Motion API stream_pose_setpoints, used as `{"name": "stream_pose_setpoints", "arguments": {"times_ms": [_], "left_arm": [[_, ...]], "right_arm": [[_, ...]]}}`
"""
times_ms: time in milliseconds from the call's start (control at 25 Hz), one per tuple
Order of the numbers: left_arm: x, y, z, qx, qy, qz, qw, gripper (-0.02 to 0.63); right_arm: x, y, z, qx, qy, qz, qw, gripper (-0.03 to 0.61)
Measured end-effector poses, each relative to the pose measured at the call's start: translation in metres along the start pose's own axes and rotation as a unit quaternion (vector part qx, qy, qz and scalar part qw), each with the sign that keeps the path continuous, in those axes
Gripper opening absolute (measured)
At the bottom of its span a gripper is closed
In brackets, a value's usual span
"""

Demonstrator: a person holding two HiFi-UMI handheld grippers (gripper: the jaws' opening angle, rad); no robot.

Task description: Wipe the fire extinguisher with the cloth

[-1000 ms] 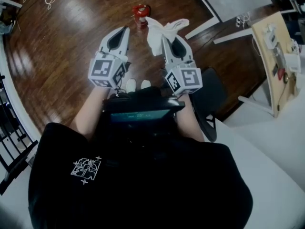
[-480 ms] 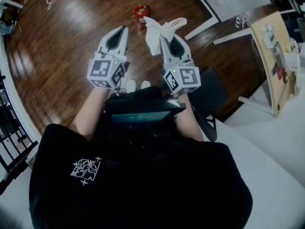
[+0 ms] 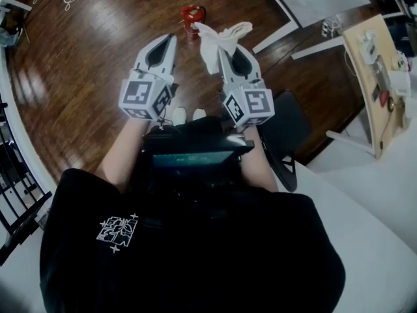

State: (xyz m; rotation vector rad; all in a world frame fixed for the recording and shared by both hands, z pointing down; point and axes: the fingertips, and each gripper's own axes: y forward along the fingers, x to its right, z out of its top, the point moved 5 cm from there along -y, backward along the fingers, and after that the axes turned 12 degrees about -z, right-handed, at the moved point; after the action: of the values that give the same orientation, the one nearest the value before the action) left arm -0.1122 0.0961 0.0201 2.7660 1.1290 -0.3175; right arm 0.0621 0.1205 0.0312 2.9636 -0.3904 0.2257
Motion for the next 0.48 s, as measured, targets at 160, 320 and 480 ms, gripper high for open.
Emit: {"name": "stream_pose_setpoints", "arguments": {"times_ms": [160,320,480], "left_arm": [[-0.0004,-0.0016,-0.0003,0.001,0.002,0.001,1.0000,0.000],[0.0012,-0.0017,0.0001,0.001,0.004,-0.002,1.0000,0.000],[0.0026,0.0005,0.0005,0.002,0.004,-0.005,1.0000,0.000]], "right_arm": [[-0.0012,-0.0013,-0.0013,0.002,0.004,-0.001,1.000,0.112],[-0.0016,-0.0021,0.0008,0.005,0.002,-0.001,1.000,0.112],[0.0000,-0.0019,0.0012,0.004,-0.004,-0.001,1.000,0.112]]}}
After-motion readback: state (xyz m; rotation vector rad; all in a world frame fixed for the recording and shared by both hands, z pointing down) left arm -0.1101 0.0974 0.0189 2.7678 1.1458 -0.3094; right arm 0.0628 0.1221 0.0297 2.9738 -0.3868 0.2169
